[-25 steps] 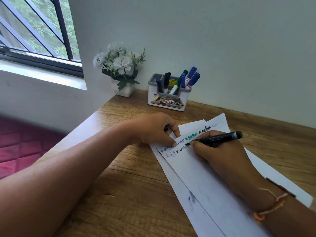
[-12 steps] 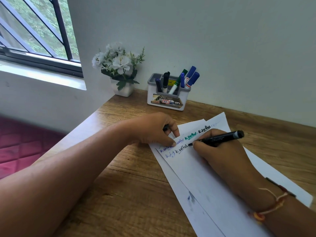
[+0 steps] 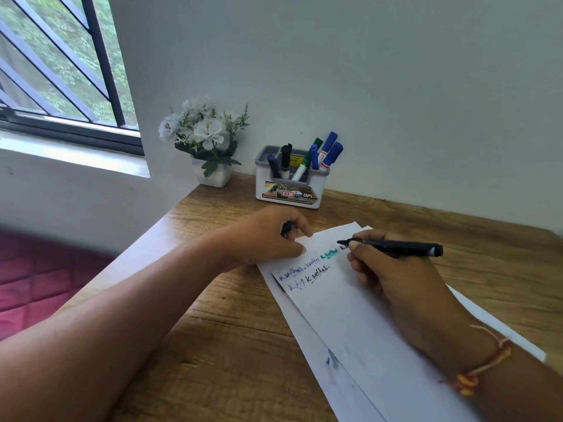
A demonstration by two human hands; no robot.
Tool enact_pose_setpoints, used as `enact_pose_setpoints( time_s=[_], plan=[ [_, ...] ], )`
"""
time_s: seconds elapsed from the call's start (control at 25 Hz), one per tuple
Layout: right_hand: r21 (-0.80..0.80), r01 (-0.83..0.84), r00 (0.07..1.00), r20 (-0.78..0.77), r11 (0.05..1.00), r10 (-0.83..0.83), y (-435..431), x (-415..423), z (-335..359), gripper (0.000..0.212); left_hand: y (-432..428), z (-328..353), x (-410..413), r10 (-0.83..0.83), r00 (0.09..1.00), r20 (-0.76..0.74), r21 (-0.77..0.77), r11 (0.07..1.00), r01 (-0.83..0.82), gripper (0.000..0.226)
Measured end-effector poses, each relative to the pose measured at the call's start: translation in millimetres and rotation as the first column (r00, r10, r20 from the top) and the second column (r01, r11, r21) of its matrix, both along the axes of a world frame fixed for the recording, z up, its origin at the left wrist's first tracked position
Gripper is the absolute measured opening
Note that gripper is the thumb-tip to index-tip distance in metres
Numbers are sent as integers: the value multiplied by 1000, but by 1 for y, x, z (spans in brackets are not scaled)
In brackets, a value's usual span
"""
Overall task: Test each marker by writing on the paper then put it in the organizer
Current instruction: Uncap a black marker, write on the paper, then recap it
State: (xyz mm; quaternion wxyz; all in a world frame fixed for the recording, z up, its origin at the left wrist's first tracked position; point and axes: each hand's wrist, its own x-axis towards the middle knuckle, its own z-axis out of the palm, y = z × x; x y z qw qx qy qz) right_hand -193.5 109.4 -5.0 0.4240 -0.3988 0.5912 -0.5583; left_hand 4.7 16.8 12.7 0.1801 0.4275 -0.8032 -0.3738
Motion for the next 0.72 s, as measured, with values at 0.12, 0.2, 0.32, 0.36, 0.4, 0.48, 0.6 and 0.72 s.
enact_pose_setpoints(
  time_s=[0.12, 0.2, 0.32, 0.36, 0.4, 0.48, 0.6, 0.72],
  plan=[
    [-20, 17, 985, 170, 1000, -14, 1, 0, 4, 10, 5, 3, -1, 104, 977, -186, 68, 993, -93, 28],
    [-40, 21, 976, 219, 999, -11, 2, 0, 7, 20, 6, 5, -4, 117, 966, -231, 82, 992, -101, 32],
    [-101, 33, 983, 184, 994, -14, 2, -2, 12, 22, 9, 4, -9, 96, 935, -341, 118, 991, -59, 35],
    [-128, 38, 985, 172, 991, -16, 2, -3, 13, 19, 10, 3, -10, 93, 926, -365, 131, 990, -47, 36],
    [-157, 40, 987, 162, 987, -15, 2, -5, 14, 16, 10, 3, -11, 91, 925, -369, 124, 991, -48, 38],
    [-211, 29, 989, 148, 977, 3, 4, -9, 16, 14, 10, 3, -11, 93, 927, -363, 86, 994, -66, 41],
    [-267, -20, 989, 137, 963, 59, 6, -13, 17, 15, 11, 5, -11, 92, 929, -359, 24, 996, -90, 40],
    [-272, -82, 990, 93, 959, 111, 8, -13, 16, 15, 13, 5, -12, 79, 937, -339, -13, 996, -89, 37]
  ],
)
